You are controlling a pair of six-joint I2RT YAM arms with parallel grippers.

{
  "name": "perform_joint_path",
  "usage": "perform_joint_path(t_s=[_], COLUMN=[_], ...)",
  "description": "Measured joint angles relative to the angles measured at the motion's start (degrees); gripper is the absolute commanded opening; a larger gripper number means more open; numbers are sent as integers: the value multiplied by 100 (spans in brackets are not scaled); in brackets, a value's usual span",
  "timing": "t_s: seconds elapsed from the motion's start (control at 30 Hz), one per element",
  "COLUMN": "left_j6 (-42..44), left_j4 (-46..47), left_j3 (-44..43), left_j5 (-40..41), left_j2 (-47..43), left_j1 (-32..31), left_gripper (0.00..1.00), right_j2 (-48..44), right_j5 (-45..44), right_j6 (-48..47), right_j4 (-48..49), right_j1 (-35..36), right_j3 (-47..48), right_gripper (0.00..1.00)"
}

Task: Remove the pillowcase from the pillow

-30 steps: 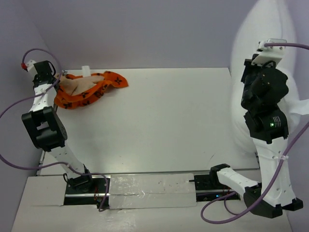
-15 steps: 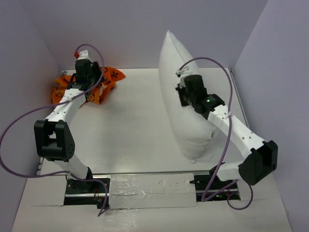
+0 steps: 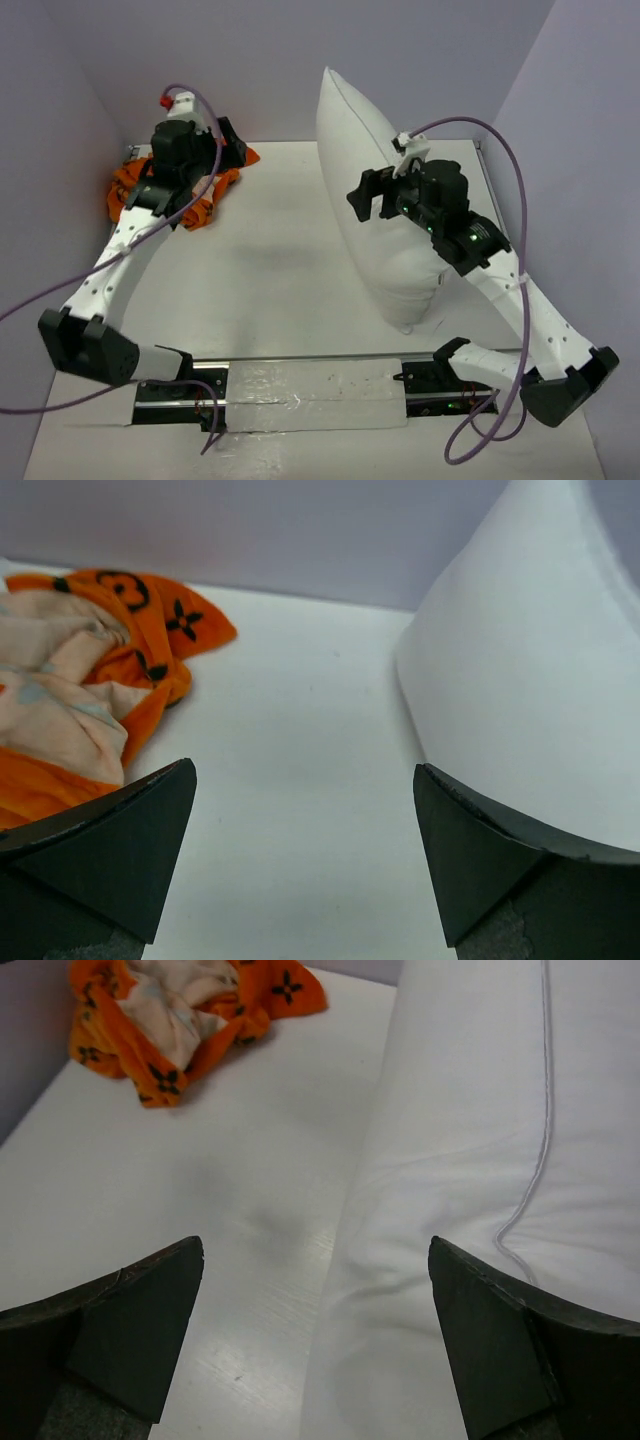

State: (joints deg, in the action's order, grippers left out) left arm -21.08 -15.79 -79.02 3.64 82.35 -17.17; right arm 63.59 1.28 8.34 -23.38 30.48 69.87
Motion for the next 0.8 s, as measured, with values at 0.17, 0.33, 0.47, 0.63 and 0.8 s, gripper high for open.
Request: perform_joint_path(t_s=[0.17, 0.33, 0.47, 0.63, 0.8], left_j6=[-284, -667, -984, -1338, -1622], left_j4=[-330, -673, -981, -1451, -1827], left_j3=[-127, -168, -26, 192, 474], left_j5=[557, 1097, 1366, 1639, 1836], left_j2=[-1228, -1967, -2267, -2297, -2267], left_j1=[0, 0, 0, 0, 0], left_gripper=[99, 99, 99, 99, 99], right_j2=[-586, -1060, -1255, -1421, -1488], right_j5=[538, 116, -560, -1071, -1934], right_j6=[170, 472, 684, 981, 1338], right_j4=[-201, -343, -625, -697, -861], right_j1=[0, 2, -4, -4, -4], right_j3=[391, 675, 616, 98, -608], right_gripper=[100, 100, 100, 100, 100])
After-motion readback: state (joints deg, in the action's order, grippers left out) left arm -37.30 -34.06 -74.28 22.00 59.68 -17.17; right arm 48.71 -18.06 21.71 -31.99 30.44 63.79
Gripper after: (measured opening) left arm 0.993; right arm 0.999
